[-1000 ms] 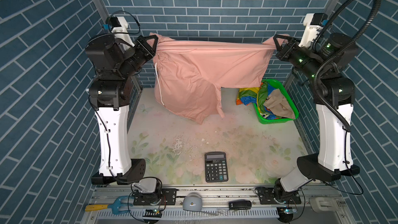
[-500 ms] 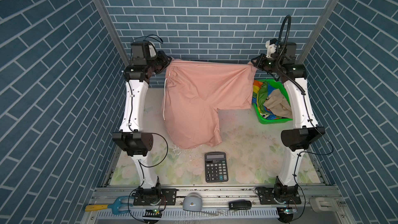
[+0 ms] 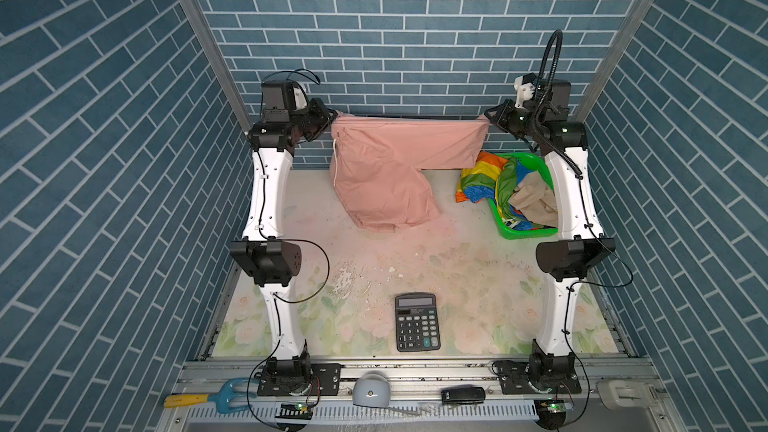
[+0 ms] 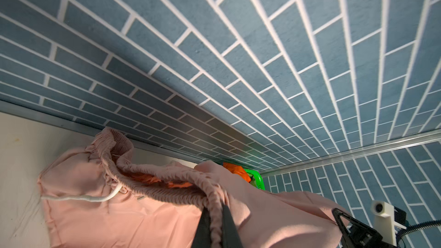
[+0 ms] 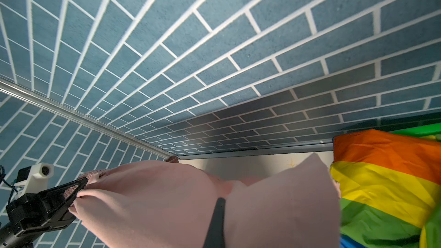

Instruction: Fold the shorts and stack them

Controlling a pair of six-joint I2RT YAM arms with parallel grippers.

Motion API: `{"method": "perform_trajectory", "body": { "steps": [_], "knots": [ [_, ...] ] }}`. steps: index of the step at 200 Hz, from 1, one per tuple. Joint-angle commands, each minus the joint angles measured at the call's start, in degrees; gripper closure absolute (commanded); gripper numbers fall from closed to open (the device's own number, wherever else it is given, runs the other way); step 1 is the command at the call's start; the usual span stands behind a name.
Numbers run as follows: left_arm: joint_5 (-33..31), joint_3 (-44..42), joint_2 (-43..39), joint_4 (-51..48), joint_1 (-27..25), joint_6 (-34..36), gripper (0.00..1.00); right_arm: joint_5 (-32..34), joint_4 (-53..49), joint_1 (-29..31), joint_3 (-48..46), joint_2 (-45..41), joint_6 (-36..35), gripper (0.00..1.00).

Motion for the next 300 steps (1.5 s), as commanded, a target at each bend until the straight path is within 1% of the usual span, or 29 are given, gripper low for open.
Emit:
{"method": "perform_trajectory", "body": {
  "steps": [1, 38, 65, 79, 92, 107, 120, 136, 149, 158, 168, 173, 189, 200, 209, 227, 256, 276, 300],
  "knots": [
    [-8.4, -1.9, -3.9, 3.6, 4.6, 2.1, 1.00, 6.5, -0.1, -5.7, -0.4, -4.3, -2.2, 1.00],
    [-7.0, -3.4, -9.2, 5.7, 4.4, 1.1, 1.00, 3.7, -0.5, -5.8, -0.5, -9.9, -2.8, 1.00],
    [-5.7, -1.9, -14.6, 8.0, 4.2, -0.7, 1.00, 2.1, 1.2, -5.8, -1.9, -17.8, -3.8, 1.00],
    [-5.2, -1.2, -17.8, 9.9, 4.0, -1.3, 1.00, 2.1, 4.0, -6.2, -5.2, -22.9, -4.6, 1.00],
    [-4.9, -1.0, -20.6, 12.1, 4.0, -2.5, 1.00, 1.7, 6.5, -8.4, -8.3, -26.7, -2.7, 1.00],
    [-5.0, 0.8, -22.7, 12.6, 4.0, -2.8, 1.00, -1.5, 8.9, -13.7, -9.9, -28.1, 2.8, 1.00],
    [-6.5, 3.0, -23.2, 11.4, 4.4, -1.6, 1.00, -0.7, 8.3, -16.6, -9.5, -27.3, 3.8, 1.00],
    [-8.4, 3.2, -21.5, 9.7, 7.3, -1.9, 1.00, 2.2, 5.2, -17.4, -6.6, -23.1, 0.9, 1.00],
    [-5.9, 0.7, -18.0, 9.2, 11.2, -6.8, 1.00, 2.5, 0.4, -17.7, -1.8, -16.5, 0.5, 1.00],
    [-2.7, 0.0, -15.0, 8.3, 12.4, -9.5, 1.00, 1.3, -2.8, -17.6, 1.5, -12.1, 0.9, 1.00],
    [-0.1, 0.6, -12.5, 7.4, 12.1, -9.2, 1.00, -0.5, -4.6, -16.9, 2.6, -9.0, 0.9, 1.00],
    [-0.1, 0.7, -11.7, 6.5, 11.6, -8.0, 1.00, -0.5, -5.0, -16.4, 2.0, -8.3, 0.5, 1.00],
    [-2.4, -1.2, -11.7, 5.5, 10.0, -4.2, 1.00, 1.2, -3.3, -14.4, -2.6, -8.6, -1.1, 1.00],
    [-2.9, -3.8, -12.3, 7.1, 9.8, -3.9, 1.00, 1.7, -0.6, -13.4, -6.4, -9.3, -1.1, 1.00],
    [-3.1, -5.3, -12.2, 7.7, 9.9, -3.8, 1.00, 1.9, 0.5, -12.7, -7.5, -9.0, -0.9, 1.00],
    [-3.2, -4.7, -10.2, 6.5, 9.8, -2.8, 1.00, 2.2, -0.6, -10.8, -5.0, -6.3, -1.3, 1.00],
    [-2.1, -1.1, -7.5, 5.6, 9.8, -3.1, 1.00, 2.2, -2.5, -8.4, 1.5, -3.1, -1.7, 1.00],
    [-1.9, 1.0, -8.2, 6.3, 9.5, -3.3, 1.00, 1.8, -1.3, -8.4, 2.2, -5.3, -0.9, 1.00],
    [-1.7, 1.6, -11.5, 8.0, 9.1, -3.4, 1.00, 2.0, -0.1, -9.0, 2.0, -10.7, -0.7, 1.00]
  ]
}}
